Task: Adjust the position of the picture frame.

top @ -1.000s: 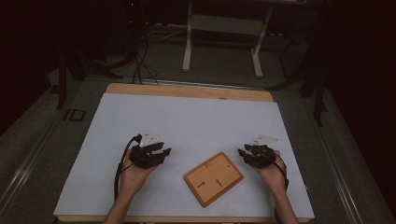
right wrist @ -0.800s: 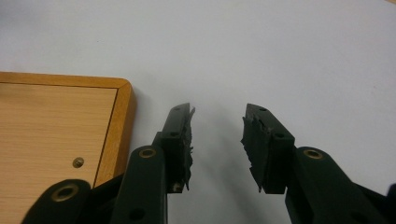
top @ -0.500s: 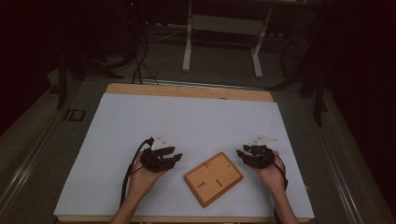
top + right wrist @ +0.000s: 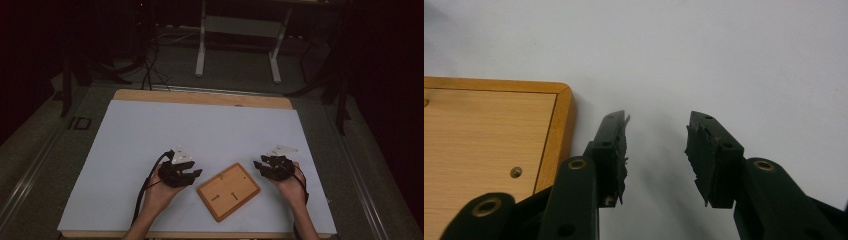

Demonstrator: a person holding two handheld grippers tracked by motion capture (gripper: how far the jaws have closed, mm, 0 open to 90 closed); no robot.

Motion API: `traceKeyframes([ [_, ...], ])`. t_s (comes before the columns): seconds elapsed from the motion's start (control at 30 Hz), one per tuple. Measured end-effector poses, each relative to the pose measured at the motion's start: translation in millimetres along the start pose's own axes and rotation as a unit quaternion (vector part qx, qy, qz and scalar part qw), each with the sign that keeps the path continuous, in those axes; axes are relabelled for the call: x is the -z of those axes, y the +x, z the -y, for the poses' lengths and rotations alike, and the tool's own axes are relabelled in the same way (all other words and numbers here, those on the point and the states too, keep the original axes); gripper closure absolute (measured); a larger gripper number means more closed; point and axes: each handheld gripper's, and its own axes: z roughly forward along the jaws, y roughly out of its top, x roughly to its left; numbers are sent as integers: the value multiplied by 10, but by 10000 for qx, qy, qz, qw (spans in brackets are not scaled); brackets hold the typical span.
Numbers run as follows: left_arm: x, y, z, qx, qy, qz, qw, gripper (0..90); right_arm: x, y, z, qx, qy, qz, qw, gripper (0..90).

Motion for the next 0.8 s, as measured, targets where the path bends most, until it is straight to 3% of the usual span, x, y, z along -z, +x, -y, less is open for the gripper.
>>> traceKeyframes([
  [0.4, -95, -136, -89, -157, 62, 216, 9996, 566, 57, -63, 23, -155, -70, 46, 9998, 564],
  [0.8, -321, -347, -187, -359, 168, 487, 9980, 570, 55, -67, 34, -151, -70, 64, 9998, 545],
])
